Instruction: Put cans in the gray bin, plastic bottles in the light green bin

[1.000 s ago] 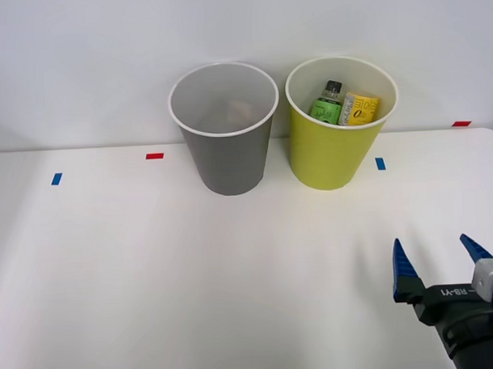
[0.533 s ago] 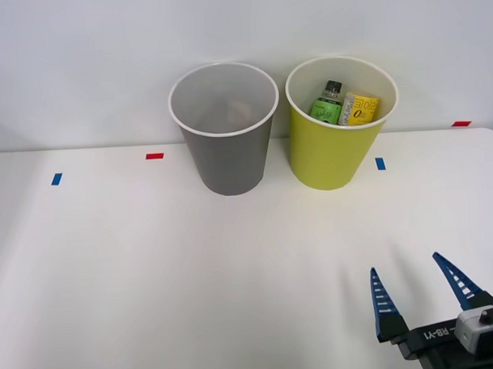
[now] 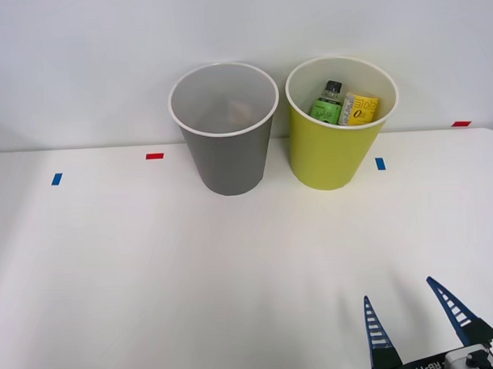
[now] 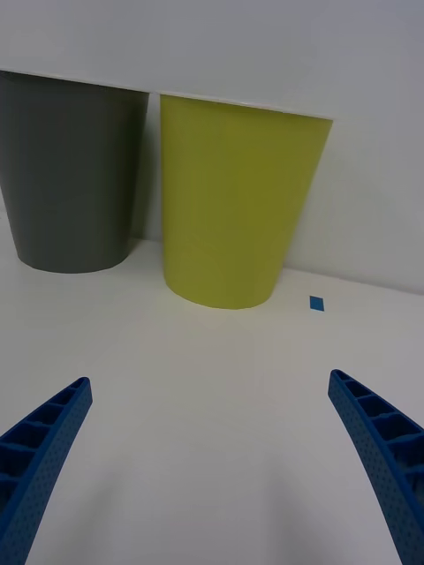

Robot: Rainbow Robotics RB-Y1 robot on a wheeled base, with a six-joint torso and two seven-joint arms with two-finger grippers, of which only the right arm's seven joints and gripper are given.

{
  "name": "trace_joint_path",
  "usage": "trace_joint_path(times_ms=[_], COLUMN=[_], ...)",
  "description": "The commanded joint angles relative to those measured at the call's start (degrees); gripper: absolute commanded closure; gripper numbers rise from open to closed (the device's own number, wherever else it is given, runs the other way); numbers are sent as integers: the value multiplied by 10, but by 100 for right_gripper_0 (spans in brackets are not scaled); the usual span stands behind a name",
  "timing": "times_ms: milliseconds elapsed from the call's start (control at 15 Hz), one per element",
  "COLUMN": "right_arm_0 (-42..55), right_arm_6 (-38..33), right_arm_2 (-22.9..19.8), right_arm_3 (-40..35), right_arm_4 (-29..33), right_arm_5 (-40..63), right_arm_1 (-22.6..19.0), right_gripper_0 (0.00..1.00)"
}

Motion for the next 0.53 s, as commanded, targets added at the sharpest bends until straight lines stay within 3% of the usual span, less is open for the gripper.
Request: trace_joint_path(times_ms=[67,533], right_arm_0=[5,25], right_arm_6=[-6,-4], right_arm_2=[12,21], right_arm_3=[2,2], right_arm_4=[-4,-1], right_arm_5=[-3,19], right_arm_1=[2,2], right_gripper_0=[9,8])
